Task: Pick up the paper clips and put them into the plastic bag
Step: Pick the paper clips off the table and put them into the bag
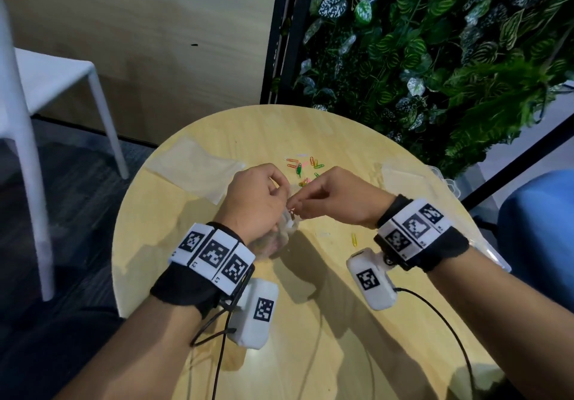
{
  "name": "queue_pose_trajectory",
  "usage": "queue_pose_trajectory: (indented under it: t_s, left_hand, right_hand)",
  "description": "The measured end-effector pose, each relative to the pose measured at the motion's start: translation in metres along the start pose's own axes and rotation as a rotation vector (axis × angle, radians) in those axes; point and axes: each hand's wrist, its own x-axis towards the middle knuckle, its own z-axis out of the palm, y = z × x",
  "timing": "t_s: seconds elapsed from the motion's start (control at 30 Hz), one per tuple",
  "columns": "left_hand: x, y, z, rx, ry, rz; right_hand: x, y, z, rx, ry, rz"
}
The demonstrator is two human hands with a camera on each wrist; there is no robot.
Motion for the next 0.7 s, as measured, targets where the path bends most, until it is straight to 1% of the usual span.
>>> queue_pose_trajectory:
  t_s: [0.03, 0.07, 0.1, 0.13, 0.17, 0.2, 0.27, 0.3, 0.33, 0.4, 0.47, 0.53, 0.6, 0.63, 0.7]
  left_hand:
    - [0.001, 0.0, -0.004, 0.004, 0.025, 0.003]
    - [0.002, -0.001, -0.009, 0.004, 0.049, 0.004]
    - [0.003, -0.002, -0.014, 0.001, 0.074, 0.006]
    - [0.005, -0.003, -0.018, -0.006, 0.099, 0.005]
    - [0.006, -0.004, -0.023, -0.018, 0.119, -0.005]
    - [0.007, -0.006, -0.026, -0.033, 0.132, -0.017]
    - [0.008, -0.008, -0.03, -0.048, 0.145, -0.027]
    - [0.009, -0.009, -0.031, -0.041, 0.151, -0.018]
    - [0.011, -0.011, -0.032, -0.031, 0.157, -0.005]
    - [0.014, -0.015, -0.033, -0.012, 0.155, 0.016]
    - [0.016, -0.018, -0.033, 0.001, 0.15, 0.018]
    - [0.017, -0.019, -0.031, 0.012, 0.15, 0.019]
    - [0.017, -0.019, -0.03, 0.017, 0.146, 0.012]
    - [0.017, -0.019, -0.029, 0.019, 0.141, 0.008]
    - [0.018, -0.019, -0.028, 0.025, 0.133, 0.005]
  right_hand:
    - [0.003, -0.002, -0.007, 0.169, -0.029, -0.005]
    - [0.008, -0.002, -0.015, 0.321, -0.011, 0.002]
    - [0.017, 0.003, -0.021, 0.412, 0.056, 0.02]
    - [0.03, 0.011, -0.026, 0.446, 0.14, 0.041]
    - [0.046, 0.025, -0.03, 0.382, 0.239, 0.08]
    - [0.065, 0.04, -0.032, 0.221, 0.312, 0.149]
    - [0.094, 0.062, -0.029, -0.146, 0.318, 0.312]
    - [0.107, 0.071, -0.024, -0.245, 0.291, 0.38]
    - [0.117, 0.078, -0.019, -0.317, 0.257, 0.416]
    - [0.136, 0.085, -0.008, -0.492, 0.198, 0.386]
    - [0.154, 0.085, -0.003, -0.613, 0.183, 0.369]
    - [0.168, 0.079, 0.0, -0.61, 0.189, 0.369]
    - [0.181, 0.076, 0.004, -0.636, 0.157, 0.277]
    - [0.184, 0.075, 0.006, -0.669, 0.119, 0.237]
    - [0.185, 0.075, 0.01, -0.725, 0.064, 0.203]
